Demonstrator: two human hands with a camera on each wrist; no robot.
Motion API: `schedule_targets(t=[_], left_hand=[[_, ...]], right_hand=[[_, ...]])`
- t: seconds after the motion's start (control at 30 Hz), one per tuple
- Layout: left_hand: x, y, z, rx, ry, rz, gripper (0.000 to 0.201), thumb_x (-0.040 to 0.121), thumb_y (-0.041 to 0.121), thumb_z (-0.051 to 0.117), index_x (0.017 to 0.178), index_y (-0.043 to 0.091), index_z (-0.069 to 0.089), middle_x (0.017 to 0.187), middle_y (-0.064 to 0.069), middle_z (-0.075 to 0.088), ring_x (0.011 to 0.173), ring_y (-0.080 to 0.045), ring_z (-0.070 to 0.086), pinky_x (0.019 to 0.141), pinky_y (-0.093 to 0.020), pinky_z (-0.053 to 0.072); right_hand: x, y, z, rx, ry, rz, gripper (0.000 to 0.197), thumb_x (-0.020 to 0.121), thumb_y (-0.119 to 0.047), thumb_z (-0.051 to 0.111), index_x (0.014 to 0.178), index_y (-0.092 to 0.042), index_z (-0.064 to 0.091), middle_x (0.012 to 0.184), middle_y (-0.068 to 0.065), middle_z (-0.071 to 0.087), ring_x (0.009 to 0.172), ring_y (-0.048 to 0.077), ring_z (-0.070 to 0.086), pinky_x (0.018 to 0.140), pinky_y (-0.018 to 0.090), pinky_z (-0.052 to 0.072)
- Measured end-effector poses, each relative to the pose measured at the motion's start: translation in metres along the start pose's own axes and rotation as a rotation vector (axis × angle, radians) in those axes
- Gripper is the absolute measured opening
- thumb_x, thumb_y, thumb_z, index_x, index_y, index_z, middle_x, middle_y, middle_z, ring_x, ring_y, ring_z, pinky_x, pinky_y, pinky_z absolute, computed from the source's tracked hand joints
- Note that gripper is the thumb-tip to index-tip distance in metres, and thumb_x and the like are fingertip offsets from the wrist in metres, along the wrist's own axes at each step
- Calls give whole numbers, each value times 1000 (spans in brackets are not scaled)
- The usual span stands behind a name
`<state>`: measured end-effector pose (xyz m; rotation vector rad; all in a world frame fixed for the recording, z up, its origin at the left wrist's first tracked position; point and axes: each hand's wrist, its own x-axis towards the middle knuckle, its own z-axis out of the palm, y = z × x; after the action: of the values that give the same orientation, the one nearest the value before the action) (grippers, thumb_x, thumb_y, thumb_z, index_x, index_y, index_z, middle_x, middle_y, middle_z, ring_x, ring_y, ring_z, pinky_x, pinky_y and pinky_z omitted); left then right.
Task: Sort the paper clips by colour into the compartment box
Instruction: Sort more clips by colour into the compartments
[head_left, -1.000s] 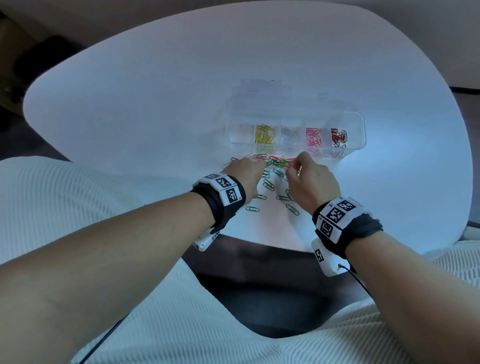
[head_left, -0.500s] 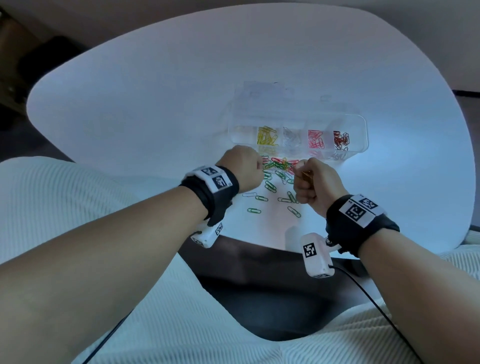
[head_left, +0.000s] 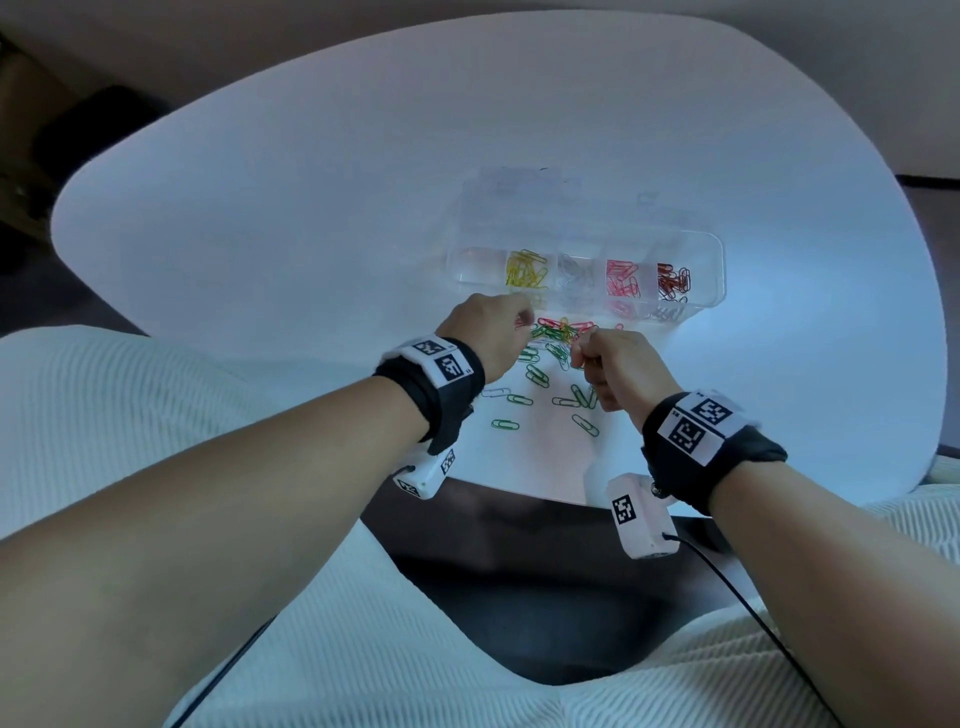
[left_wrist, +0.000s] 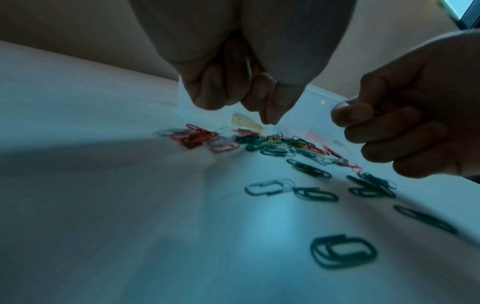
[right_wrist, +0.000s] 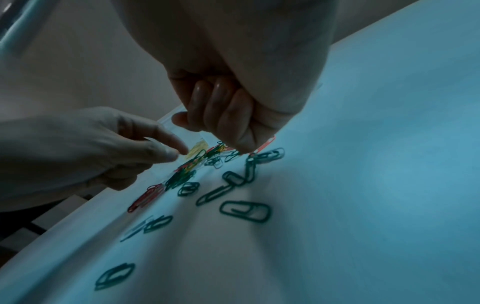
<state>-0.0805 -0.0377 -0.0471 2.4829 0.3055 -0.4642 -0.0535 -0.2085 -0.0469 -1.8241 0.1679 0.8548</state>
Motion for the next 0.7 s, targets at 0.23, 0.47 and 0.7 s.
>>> schedule_targets(t=[0.23, 0.47, 0.7], left_hand=[[5, -3, 5, 137, -13, 48, 21, 91, 30, 55, 108, 30, 68, 110, -1, 68, 98, -26, 63, 80, -29, 49], [2, -1, 6, 209, -28, 67, 9, 89, 29, 57, 88, 22, 64, 98, 3, 62, 89, -23, 60, 75, -32, 48], [6, -6, -6, 89, -58, 18, 13, 87, 37, 64, 84, 25, 63, 89, 6, 64, 84, -19, 59, 75, -30, 48]], right_hand=[[-1, -1, 0, -59, 9, -22, 30, 86, -10, 38, 61, -14, 54, 40, -11, 34, 36, 10, 23, 41, 17, 18], [-1, -1, 1, -96, 11, -25, 32, 88, -13, 39, 59, -16, 54, 40, -12, 35, 36, 10, 24, 42, 19, 18], [-2, -2, 0, -96, 17, -13, 32, 87, -14, 39, 59, -17, 54, 44, -9, 35, 38, 10, 24, 44, 19, 17]])
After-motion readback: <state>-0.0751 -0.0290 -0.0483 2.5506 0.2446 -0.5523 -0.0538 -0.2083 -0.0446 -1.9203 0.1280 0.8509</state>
